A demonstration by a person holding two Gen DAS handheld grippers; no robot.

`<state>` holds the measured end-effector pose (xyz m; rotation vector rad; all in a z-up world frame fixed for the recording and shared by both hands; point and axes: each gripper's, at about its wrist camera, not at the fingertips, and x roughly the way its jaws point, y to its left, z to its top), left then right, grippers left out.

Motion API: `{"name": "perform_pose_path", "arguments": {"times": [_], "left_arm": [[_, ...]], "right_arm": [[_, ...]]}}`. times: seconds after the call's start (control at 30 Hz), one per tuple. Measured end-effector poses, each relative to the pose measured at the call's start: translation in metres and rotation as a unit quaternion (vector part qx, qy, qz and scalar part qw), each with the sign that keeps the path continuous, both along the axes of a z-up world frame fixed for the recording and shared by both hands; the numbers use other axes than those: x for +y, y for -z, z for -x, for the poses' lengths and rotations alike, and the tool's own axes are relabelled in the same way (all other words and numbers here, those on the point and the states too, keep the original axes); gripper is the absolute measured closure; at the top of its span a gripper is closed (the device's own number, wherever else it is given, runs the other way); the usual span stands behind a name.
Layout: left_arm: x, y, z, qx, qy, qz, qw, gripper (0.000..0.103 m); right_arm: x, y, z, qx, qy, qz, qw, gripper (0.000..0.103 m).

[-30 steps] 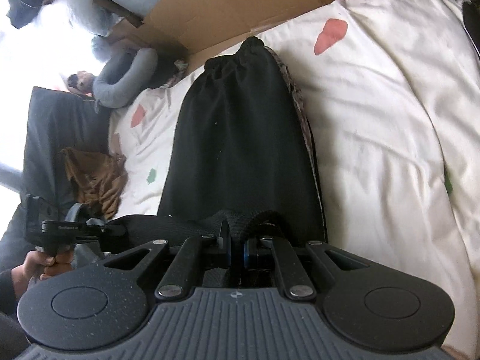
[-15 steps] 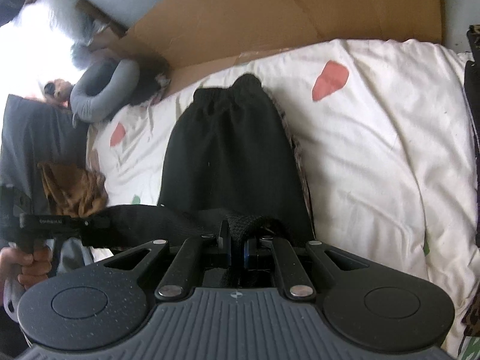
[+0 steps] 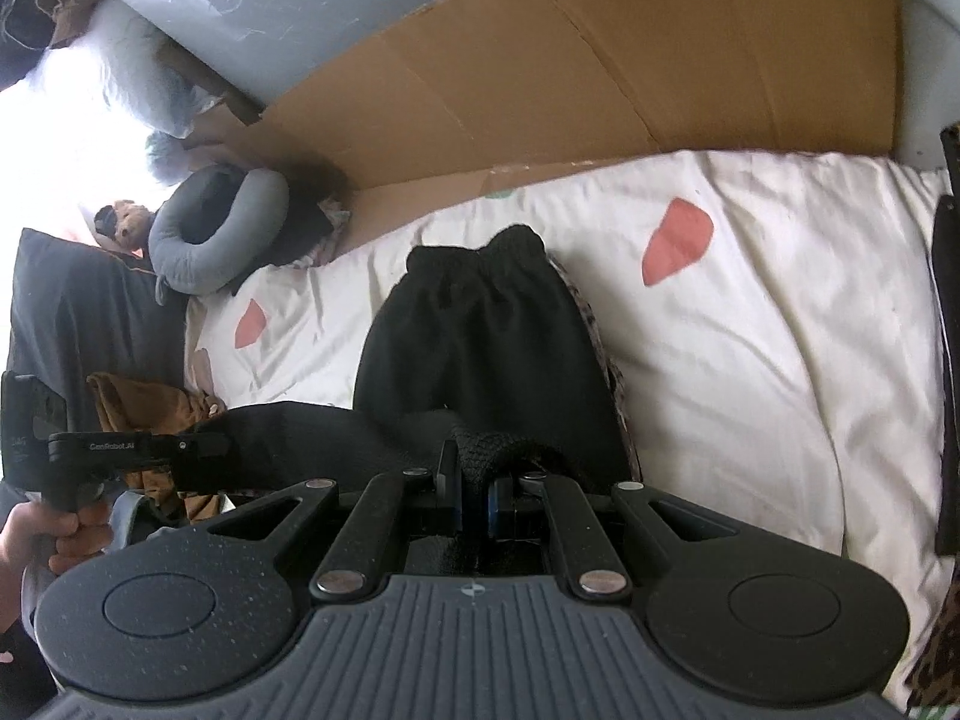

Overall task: Fold clothes
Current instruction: 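Fold the held hem over the shorts and lower it with both grippers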

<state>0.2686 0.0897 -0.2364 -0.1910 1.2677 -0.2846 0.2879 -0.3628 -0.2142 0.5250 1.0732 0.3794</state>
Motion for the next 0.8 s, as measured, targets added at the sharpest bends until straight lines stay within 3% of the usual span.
{"name": "perform_pose_path", "arguments": {"times": [0.13, 0.23, 0.67, 0.8], "left_arm": [[0.004, 0.013, -0.013, -0.005, -0.002, 0.008, 1.0000, 0.097], [0.007, 0.023, -0.022, -0.007, 0.000, 0.013, 0.9999, 0.097], [0.019, 0.062, -0.042, -0.040, -0.001, 0.046, 0.9982, 0.097], [0.021, 0.064, -0.050, -0.055, -0.006, 0.067, 0.9962, 0.097]], "right_arm": [[-0.002, 0.013, -0.012, -0.001, 0.000, 0.000, 1.000, 0.097], [-0.007, 0.027, -0.020, -0.004, 0.016, -0.037, 0.999, 0.097], [-0.028, 0.097, -0.041, -0.032, 0.049, -0.092, 0.994, 0.097], [-0.031, 0.099, -0.049, -0.033, 0.059, -0.110, 0.992, 0.097]]}}
